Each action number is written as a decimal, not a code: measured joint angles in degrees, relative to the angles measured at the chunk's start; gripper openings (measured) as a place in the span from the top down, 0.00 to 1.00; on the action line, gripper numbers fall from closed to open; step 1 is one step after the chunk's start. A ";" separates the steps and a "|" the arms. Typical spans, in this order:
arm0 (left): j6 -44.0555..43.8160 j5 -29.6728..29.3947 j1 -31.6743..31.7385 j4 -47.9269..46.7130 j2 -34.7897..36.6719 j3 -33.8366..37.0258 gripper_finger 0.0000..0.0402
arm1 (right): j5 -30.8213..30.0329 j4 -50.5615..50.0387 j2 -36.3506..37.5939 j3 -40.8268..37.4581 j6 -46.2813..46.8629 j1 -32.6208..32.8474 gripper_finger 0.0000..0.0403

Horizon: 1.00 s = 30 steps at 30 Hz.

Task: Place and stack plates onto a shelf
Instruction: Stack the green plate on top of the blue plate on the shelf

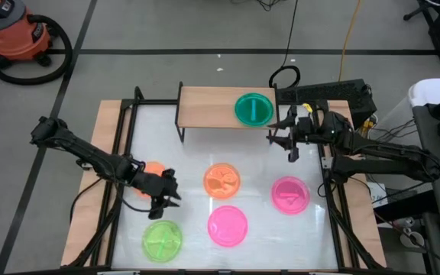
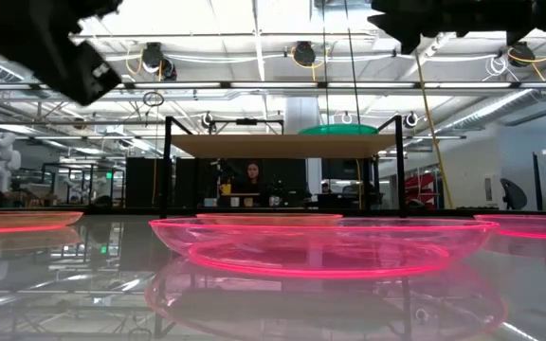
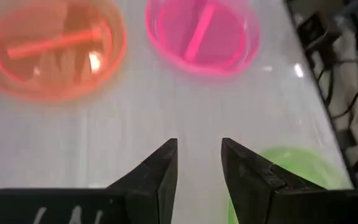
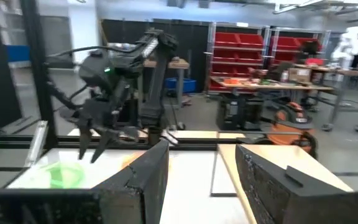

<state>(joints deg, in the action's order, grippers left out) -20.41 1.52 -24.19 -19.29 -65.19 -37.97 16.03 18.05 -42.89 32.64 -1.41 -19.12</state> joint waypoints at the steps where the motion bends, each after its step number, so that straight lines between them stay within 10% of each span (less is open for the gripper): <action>1: -1.12 0.00 -0.47 0.00 -0.64 0.67 0.68 | -0.87 -0.09 -0.06 -0.02 -0.25 0.41 0.59; 13: -9.26 10.31 -4.04 10.65 -13.94 5.40 0.68 | -1.20 -0.45 -0.15 0.00 -1.03 1.26 0.59; 30: -8.81 10.20 -6.70 13.84 -19.95 5.24 0.71 | -1.26 -2.11 -0.27 -0.01 -0.85 1.26 0.59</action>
<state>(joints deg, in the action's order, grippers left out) -29.21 11.72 -30.88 -5.44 -85.14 -32.73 14.76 15.94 -43.16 32.63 -2.26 -17.87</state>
